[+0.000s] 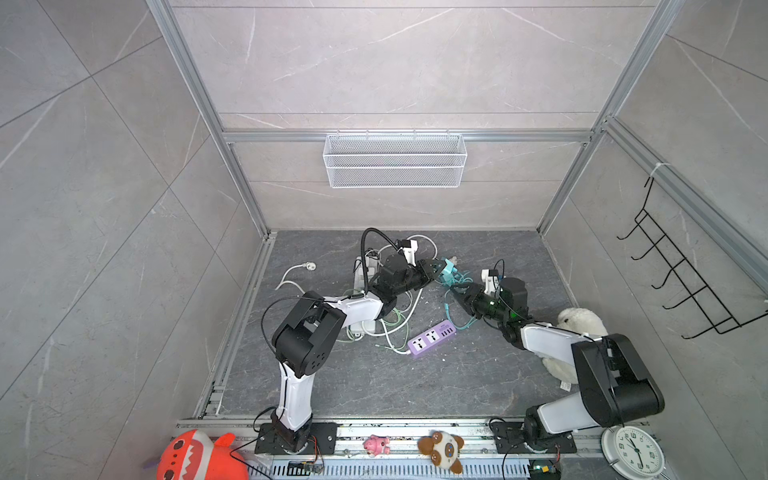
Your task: Insert the plug
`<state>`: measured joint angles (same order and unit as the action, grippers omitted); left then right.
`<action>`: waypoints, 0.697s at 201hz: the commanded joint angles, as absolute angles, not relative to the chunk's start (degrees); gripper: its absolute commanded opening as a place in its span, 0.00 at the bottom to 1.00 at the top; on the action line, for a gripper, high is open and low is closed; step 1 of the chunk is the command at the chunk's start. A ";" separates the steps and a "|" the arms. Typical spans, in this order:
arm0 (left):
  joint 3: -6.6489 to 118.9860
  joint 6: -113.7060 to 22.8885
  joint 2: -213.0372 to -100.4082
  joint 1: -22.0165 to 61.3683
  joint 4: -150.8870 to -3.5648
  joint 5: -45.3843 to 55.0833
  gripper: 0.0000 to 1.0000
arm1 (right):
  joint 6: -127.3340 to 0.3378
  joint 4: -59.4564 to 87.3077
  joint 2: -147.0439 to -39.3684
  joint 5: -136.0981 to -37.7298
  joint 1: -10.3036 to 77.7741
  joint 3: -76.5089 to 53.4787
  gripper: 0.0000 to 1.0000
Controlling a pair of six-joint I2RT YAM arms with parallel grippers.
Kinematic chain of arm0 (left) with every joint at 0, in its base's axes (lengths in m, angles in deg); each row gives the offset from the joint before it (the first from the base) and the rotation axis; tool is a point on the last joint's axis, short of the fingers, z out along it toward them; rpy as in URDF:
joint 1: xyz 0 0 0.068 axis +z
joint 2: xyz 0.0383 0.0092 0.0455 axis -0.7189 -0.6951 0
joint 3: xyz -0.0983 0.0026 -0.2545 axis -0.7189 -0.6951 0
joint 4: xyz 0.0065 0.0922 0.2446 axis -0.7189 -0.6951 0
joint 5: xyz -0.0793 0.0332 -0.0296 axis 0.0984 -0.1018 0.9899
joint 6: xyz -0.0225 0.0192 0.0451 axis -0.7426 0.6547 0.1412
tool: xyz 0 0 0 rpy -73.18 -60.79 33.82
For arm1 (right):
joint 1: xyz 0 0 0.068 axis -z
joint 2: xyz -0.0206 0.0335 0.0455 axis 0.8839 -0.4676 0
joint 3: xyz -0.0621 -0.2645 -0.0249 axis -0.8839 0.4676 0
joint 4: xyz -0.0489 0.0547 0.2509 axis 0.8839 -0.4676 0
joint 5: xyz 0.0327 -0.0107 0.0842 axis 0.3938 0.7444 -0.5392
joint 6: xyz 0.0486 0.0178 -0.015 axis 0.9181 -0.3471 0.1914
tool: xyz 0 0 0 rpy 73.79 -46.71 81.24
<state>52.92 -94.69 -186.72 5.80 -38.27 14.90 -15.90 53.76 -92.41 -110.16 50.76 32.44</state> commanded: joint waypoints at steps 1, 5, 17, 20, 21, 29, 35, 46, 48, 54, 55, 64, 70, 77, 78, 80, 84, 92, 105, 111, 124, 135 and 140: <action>52.78 -97.33 -183.82 5.62 -31.52 14.42 0.00 | -7.67 73.98 -95.17 -112.36 50.34 32.57 0.46; 52.68 -97.56 -183.87 5.57 -31.25 14.50 0.00 | -6.98 75.68 -95.79 -112.35 50.34 32.53 0.46; 52.55 -97.71 -183.87 5.62 -30.79 14.81 0.00 | -4.49 80.66 -98.02 -112.43 50.29 32.02 0.47; 52.55 -97.72 -183.86 5.62 -30.88 14.81 0.00 | -3.75 82.04 -98.67 -112.51 50.28 31.95 0.47; 52.55 -97.76 -183.89 5.58 -30.85 14.81 0.00 | -3.75 82.04 -98.88 -112.51 50.27 31.93 0.47; 52.55 -97.71 -183.87 5.62 -30.93 15.00 0.00 | -1.92 85.93 -100.47 -112.90 50.23 31.51 0.47; 52.55 -97.75 -183.86 5.50 -30.74 15.07 0.00 | -0.71 87.80 -101.43 -112.94 50.26 31.25 0.48; 52.37 -97.80 -183.82 5.55 -30.53 15.20 0.00 | -0.06 88.70 -103.04 -113.18 50.25 30.33 0.47; 52.37 -97.80 -183.83 5.54 -30.44 15.31 0.00 | 0.04 88.78 -103.13 -113.28 50.19 30.15 0.47; 52.37 -97.90 -183.77 5.60 -30.26 15.39 0.00 | 0.09 89.28 -103.69 -112.85 50.08 30.14 0.47; 52.37 -97.94 -183.80 5.61 -30.23 15.41 0.00 | 0.10 89.41 -103.77 -112.79 50.03 30.14 0.47; 52.33 -98.14 -183.83 5.61 -30.16 15.58 0.00 | 0.21 90.37 -104.43 -112.72 49.75 29.78 0.47; 52.28 -98.19 -183.89 5.58 -30.12 15.69 0.00 | 0.19 91.18 -104.70 -112.97 49.52 29.54 0.47; 52.15 -98.24 -183.86 5.62 -30.12 15.52 0.00 | 0.69 92.16 -104.70 -112.68 49.23 29.53 0.47; 52.13 -98.28 -183.84 5.62 -30.12 15.52 0.00 | 0.75 92.35 -104.67 -112.61 49.13 29.57 0.47; 52.11 -98.25 -183.83 5.62 -30.12 15.47 0.00 | 0.90 92.59 -104.58 -112.58 49.14 29.61 0.47; 52.10 -98.24 -183.94 5.62 -30.12 15.50 0.00 | 0.97 92.94 -104.34 -112.62 49.04 29.57 0.47; 52.24 -98.34 -184.05 5.62 -30.12 15.97 0.00 | 0.44 92.09 -103.54 -113.00 48.96 29.29 0.47; 52.48 -98.48 -184.20 5.60 -29.76 16.57 0.00 | -2.26 87.01 -101.94 -113.07 48.94 28.59 0.46; 52.71 -98.65 -184.26 5.62 -29.76 17.00 0.00 | -3.10 85.62 -101.62 -113.13 48.92 28.29 0.46; 52.70 -98.95 -184.42 5.62 -29.59 17.39 0.00 | -2.80 86.78 -101.97 -113.68 48.93 27.53 0.42; 52.89 -98.97 -184.52 5.59 -30.15 17.71 0.00 | -1.08 89.37 -102.90 -114.26 48.78 26.87 0.39; 53.13 -98.87 -184.68 5.62 -30.49 18.14 0.00 | -0.35 90.69 -103.34 -114.40 48.61 26.61 0.39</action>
<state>52.04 -98.27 -186.70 5.89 -33.87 15.03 -1.32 85.78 -103.58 -112.54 49.21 29.44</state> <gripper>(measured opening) 0.279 0.404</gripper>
